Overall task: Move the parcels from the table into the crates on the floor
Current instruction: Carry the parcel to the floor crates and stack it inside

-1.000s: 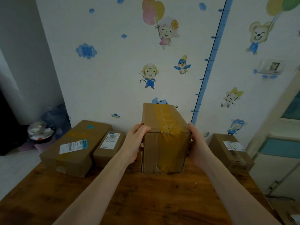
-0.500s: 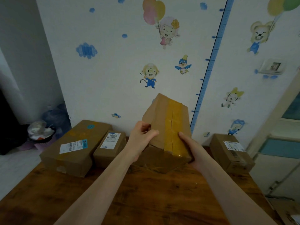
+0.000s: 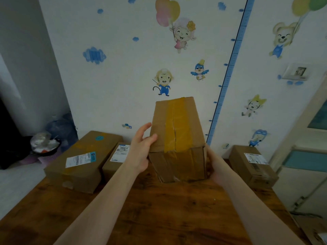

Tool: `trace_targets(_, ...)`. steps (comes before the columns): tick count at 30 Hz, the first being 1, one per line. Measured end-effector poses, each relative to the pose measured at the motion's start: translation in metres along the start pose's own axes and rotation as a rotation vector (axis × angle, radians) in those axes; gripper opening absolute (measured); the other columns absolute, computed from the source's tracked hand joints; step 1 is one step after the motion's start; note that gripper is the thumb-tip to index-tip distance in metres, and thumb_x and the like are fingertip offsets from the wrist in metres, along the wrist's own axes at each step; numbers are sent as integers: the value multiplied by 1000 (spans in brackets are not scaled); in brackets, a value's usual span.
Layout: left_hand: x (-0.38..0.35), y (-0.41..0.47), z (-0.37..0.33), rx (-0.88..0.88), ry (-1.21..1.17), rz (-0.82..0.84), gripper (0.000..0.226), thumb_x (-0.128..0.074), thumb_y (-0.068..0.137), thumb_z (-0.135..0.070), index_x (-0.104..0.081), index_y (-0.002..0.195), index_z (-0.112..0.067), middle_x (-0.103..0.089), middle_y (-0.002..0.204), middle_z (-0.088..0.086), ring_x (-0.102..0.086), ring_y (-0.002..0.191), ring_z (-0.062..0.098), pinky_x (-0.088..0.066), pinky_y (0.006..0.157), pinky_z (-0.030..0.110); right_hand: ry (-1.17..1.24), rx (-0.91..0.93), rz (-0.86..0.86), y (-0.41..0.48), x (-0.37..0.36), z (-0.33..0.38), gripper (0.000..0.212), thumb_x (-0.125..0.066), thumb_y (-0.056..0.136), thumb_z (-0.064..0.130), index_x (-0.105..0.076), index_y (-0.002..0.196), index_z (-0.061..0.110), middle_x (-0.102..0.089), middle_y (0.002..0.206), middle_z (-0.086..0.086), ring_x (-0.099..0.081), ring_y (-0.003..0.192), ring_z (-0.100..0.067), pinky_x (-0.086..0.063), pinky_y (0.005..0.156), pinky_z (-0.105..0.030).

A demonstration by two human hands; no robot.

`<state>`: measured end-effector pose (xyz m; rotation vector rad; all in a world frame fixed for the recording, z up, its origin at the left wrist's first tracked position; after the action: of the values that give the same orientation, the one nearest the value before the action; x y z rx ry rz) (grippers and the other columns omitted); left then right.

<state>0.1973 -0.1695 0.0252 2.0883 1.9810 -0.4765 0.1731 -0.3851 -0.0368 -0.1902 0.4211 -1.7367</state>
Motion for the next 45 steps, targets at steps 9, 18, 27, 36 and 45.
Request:
trace_targets(9,24,3,-10,-103,594,-66,41,-58,84,-54,-68,98,-17,-67,86,-1,-61,80,14,-48,68,26,129,34,-97,-5,10,2,52,-74,78,27,-55,121,6,-65,101,-14,-64,88,-28,-54,67,-39)
trace_targets(18,15,-1,39,259,505,98,88,-40,77,-76,-35,146,-22,-42,145,3,-40,130,25,-28,106,42,151,107,-77,-9,1,10,65,-71,82,17,-41,139,15,-58,117,-10,-61,91,-23,-51,59,-32)
trace_targets(27,23,11,39,202,432,19,42,-44,96,-47,-58,119,-14,-62,117,3,-55,112,20,-41,100,38,222,124,-118,-9,3,8,46,-63,89,13,-52,133,19,-60,113,-6,-58,94,-20,-47,63,-32)
trace_targets(36,32,16,42,165,451,-21,33,-53,94,-32,-55,121,-13,-62,112,3,-58,104,19,-46,97,41,219,151,-104,-9,-3,12,38,-63,87,6,-58,123,17,-63,109,-7,-60,96,-22,-49,65,-32)
trace_targets(45,37,20,45,148,554,15,65,-66,83,-46,-43,135,-13,-53,131,-1,-51,119,20,-42,98,35,203,160,-95,-3,-16,10,40,-62,87,4,-58,124,17,-63,106,-4,-58,99,-22,-50,73,-34)
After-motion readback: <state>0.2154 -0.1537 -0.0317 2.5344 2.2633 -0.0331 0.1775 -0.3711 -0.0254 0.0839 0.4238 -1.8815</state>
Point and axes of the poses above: each hand's wrist, its own y-axis towards the middle knuckle, its own x-axis out of the back of the hand, z = x × y, the point moved 9 cm from there along y, towards the middle knuckle
